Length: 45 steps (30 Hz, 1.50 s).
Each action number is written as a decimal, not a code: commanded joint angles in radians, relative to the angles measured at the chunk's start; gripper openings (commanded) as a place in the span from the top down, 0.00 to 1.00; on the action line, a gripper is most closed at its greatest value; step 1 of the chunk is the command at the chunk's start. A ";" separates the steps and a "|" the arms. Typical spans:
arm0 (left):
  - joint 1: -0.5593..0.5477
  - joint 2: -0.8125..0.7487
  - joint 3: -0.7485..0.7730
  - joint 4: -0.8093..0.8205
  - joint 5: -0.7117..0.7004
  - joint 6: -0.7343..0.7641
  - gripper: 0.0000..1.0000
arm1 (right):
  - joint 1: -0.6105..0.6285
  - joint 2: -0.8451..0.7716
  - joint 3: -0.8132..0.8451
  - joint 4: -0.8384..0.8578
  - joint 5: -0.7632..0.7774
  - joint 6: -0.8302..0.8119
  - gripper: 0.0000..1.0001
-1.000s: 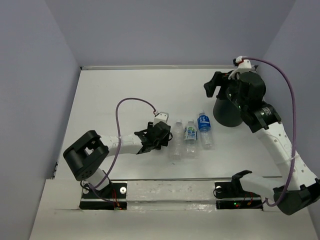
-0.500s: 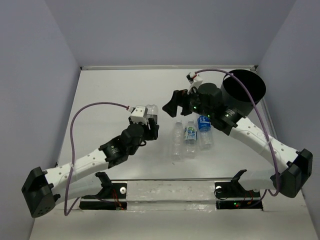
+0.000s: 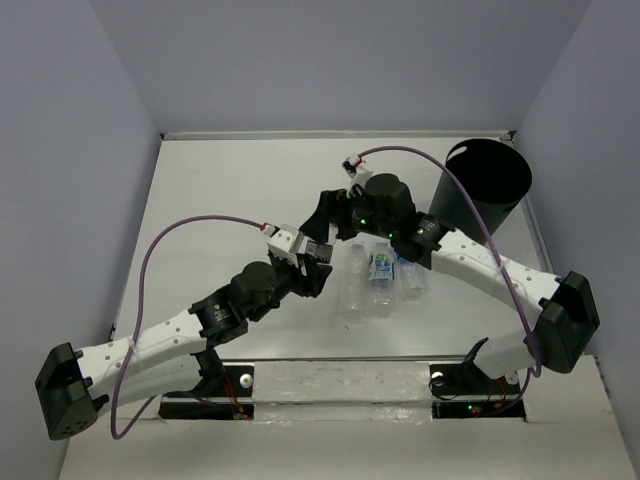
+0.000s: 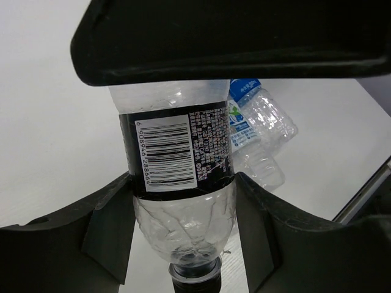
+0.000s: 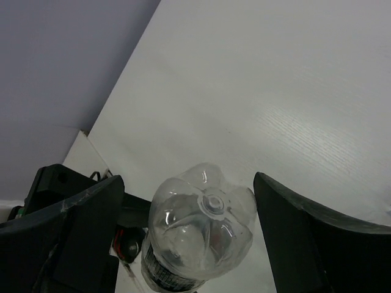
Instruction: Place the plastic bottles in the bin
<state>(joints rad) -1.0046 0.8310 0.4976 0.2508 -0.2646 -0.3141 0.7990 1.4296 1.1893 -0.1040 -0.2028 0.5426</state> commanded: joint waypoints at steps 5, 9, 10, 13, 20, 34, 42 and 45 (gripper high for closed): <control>-0.019 -0.040 0.059 0.068 -0.051 0.000 0.49 | 0.008 -0.023 -0.033 0.087 0.009 0.057 0.08; -0.019 -0.032 0.067 0.079 -0.061 0.006 0.49 | 0.008 -0.026 -0.051 0.079 0.014 0.065 0.00; -0.019 -0.026 0.073 0.081 -0.059 0.007 0.49 | 0.008 -0.026 -0.053 0.081 0.008 0.066 0.03; -0.020 -0.006 0.081 0.091 -0.047 0.009 0.48 | 0.008 -0.026 -0.053 0.092 -0.006 0.077 0.23; -0.019 -0.010 0.062 0.094 -0.064 -0.002 0.01 | 0.008 -0.081 -0.024 0.077 0.167 0.031 0.73; -0.022 0.143 0.027 0.070 0.015 -0.114 0.01 | -0.414 -0.233 0.314 -0.109 0.831 -0.438 0.76; -0.032 0.388 0.119 0.055 0.002 -0.167 0.01 | -0.563 -0.179 0.326 -0.111 0.947 -0.590 0.72; -0.037 0.425 0.136 0.047 -0.013 -0.178 0.01 | -0.590 -0.175 0.274 -0.118 0.939 -0.569 0.71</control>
<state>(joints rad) -1.0317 1.2385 0.5655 0.2714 -0.2531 -0.4599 0.2314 1.2358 1.5227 -0.2008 0.6868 0.0113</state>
